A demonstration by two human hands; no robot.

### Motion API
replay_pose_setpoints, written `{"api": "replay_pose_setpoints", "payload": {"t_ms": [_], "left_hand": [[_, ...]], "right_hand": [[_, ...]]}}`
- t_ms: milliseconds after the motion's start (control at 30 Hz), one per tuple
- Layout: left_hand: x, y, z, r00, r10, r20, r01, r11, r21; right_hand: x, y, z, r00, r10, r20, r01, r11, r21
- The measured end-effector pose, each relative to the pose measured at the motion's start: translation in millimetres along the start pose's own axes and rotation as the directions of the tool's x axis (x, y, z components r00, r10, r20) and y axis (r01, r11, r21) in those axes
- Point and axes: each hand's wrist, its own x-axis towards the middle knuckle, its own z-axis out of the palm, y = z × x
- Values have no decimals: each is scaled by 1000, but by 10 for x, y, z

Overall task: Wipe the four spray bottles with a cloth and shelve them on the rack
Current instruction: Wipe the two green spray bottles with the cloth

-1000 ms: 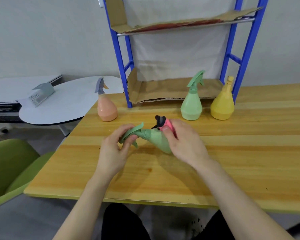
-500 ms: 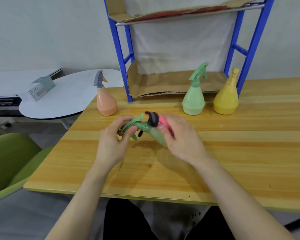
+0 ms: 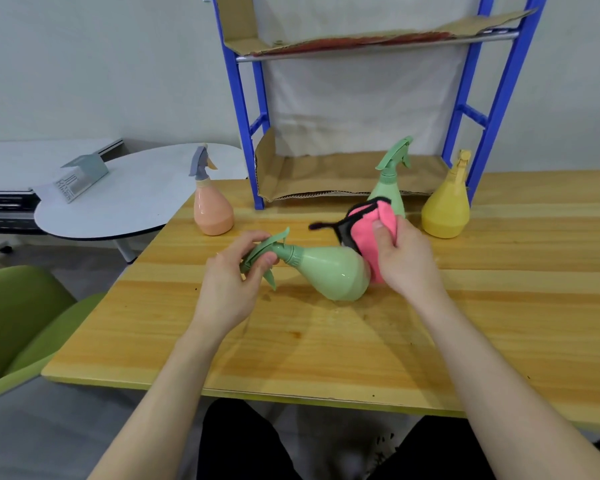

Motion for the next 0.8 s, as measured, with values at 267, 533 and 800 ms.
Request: {"api": "replay_pose_setpoints", "payload": {"t_ms": [267, 533, 800], "left_hand": [[-15, 16, 14, 1000, -7, -4, 7, 1000, 24], [-26, 77, -34, 999, 34, -4, -34, 999, 32], [-91, 86, -29, 997, 78, -16, -77, 996, 37]], "right_hand": [[-216, -256, -91, 788, -218, 576, 324, 942, -87], [-266, -168, 250, 838, -324, 438, 439, 878, -190], [-368, -272, 358, 841, -429, 330, 510, 833, -214]]}}
